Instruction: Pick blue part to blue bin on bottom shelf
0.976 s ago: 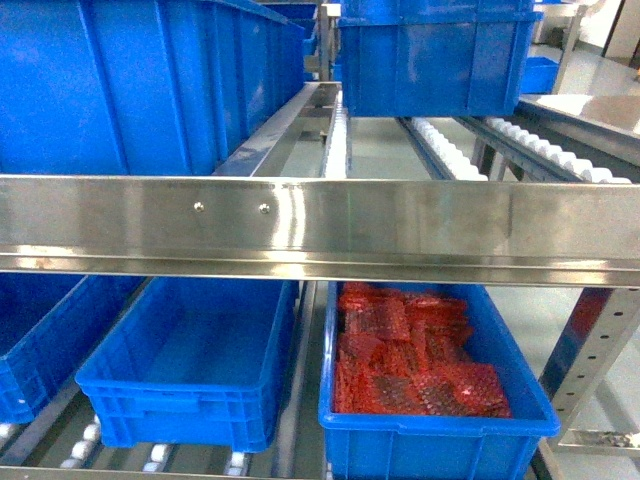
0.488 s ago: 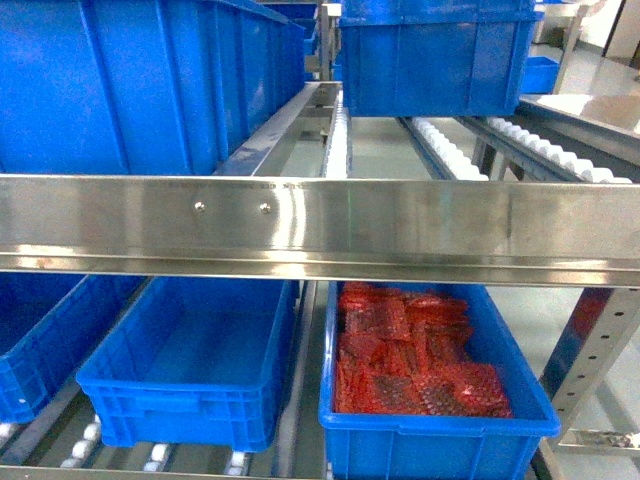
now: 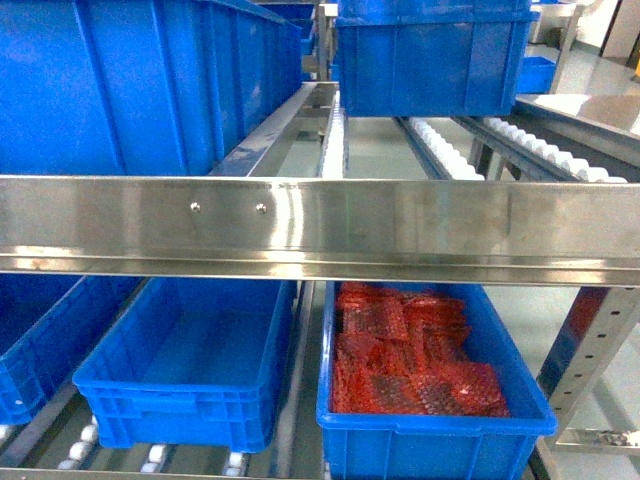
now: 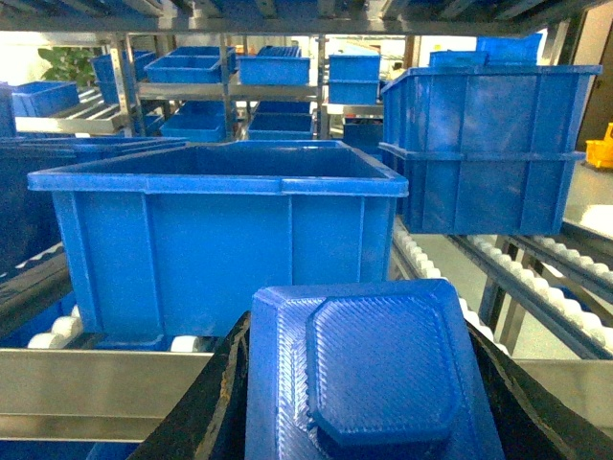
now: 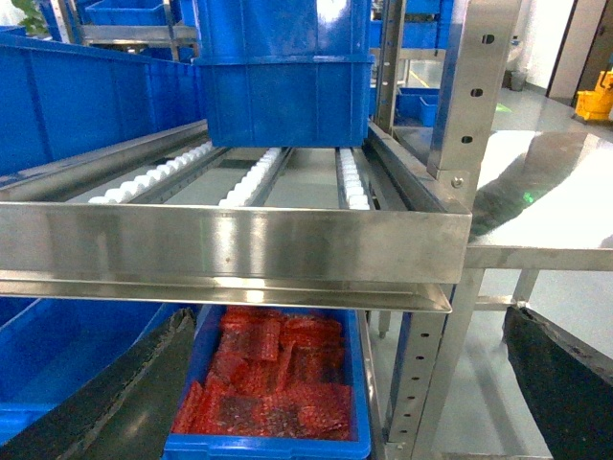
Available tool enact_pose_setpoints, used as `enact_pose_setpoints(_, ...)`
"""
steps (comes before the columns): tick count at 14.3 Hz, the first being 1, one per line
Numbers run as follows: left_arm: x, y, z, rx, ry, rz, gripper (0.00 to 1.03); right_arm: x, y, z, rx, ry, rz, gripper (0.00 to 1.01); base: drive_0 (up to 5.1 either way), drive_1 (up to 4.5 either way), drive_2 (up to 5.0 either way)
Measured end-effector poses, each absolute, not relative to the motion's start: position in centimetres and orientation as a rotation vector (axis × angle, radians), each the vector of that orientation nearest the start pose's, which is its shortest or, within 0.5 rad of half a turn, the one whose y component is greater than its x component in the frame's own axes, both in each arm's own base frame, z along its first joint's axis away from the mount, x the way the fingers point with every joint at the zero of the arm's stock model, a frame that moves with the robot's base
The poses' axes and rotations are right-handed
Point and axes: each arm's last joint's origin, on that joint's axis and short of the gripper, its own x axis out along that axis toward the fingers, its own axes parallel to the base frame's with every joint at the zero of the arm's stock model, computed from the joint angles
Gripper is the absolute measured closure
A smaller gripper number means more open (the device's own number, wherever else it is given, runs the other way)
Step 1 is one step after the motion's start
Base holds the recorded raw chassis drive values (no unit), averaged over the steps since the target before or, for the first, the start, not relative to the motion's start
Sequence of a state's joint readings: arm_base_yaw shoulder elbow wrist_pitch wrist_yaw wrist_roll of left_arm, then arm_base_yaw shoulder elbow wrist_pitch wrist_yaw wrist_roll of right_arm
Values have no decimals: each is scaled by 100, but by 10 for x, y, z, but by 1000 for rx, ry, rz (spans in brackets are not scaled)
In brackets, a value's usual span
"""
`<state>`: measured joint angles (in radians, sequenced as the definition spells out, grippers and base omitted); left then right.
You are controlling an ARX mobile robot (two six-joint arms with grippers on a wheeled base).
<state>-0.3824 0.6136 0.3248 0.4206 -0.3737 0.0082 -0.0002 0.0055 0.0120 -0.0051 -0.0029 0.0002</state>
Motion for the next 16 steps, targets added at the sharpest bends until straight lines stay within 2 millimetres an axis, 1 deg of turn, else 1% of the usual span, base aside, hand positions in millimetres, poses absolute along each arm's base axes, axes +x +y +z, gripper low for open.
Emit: enact_pose_setpoints(16, 143, -46, 256, -41, -123, -8, 59, 97, 0, 167, 0, -1, 0, 3, 0, 0, 0)
